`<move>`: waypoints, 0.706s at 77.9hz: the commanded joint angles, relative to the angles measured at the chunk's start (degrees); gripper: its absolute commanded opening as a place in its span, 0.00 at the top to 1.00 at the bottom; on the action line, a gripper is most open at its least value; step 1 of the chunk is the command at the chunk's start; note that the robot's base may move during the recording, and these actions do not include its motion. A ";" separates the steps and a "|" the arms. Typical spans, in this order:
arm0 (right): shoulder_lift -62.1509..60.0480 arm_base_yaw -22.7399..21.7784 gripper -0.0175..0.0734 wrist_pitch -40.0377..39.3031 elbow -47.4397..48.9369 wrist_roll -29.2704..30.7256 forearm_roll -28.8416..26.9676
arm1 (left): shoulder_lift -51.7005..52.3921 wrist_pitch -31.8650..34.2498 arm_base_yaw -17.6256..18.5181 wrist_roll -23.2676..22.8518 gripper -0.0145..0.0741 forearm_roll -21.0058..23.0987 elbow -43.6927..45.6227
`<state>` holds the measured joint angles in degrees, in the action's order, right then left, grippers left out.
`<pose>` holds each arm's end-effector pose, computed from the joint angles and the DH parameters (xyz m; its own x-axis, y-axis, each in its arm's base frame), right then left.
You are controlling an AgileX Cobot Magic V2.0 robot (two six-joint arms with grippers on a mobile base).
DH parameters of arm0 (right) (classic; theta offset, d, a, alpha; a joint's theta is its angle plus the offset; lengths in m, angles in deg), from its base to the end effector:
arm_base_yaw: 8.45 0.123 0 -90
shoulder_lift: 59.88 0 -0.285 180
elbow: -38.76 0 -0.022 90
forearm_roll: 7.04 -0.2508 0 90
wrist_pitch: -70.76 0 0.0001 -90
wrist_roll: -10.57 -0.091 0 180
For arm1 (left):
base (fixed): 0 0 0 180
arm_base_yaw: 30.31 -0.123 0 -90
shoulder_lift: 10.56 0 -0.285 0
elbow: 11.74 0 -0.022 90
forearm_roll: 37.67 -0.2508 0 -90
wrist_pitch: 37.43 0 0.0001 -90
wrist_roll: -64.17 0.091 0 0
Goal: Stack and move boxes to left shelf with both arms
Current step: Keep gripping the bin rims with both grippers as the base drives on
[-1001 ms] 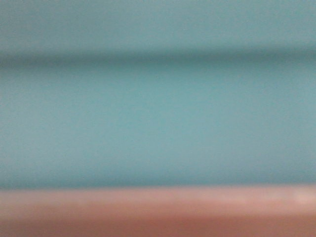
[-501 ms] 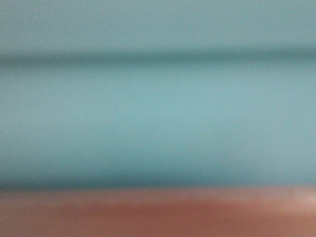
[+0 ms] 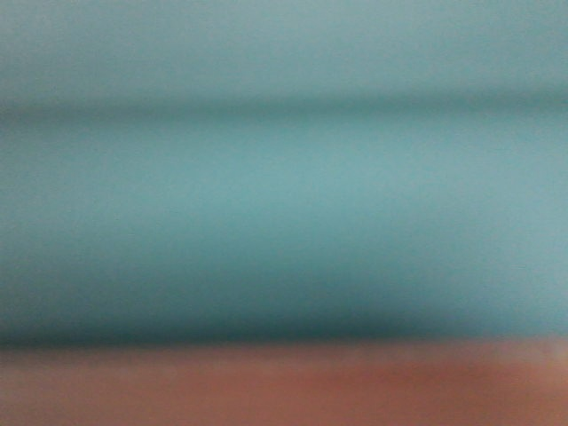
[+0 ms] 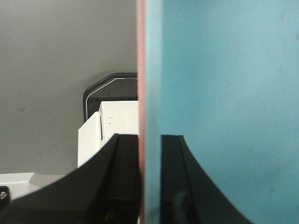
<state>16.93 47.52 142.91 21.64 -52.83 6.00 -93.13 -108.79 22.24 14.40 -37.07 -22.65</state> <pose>0.1330 0.1620 0.3191 -0.9471 0.0987 -0.3055 0.0688 0.9918 0.1073 0.1443 -0.1899 0.3245 -0.9865 0.0290 -0.1609 0.0624 0.9765 -0.2064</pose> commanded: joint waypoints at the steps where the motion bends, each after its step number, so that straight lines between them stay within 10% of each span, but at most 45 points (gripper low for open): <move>1: -1.66 -0.10 0.75 1.32 1.80 -0.01 2.61 | 1.88 -3.45 0.63 -0.54 0.83 2.31 1.95; 55: -1.66 -0.10 0.75 1.44 1.80 -0.01 2.66 | 1.88 -3.42 0.63 -0.54 0.83 6.07 1.95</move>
<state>16.88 47.52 142.91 21.64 -52.62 6.00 -93.13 -109.93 22.24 14.29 -35.06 -22.65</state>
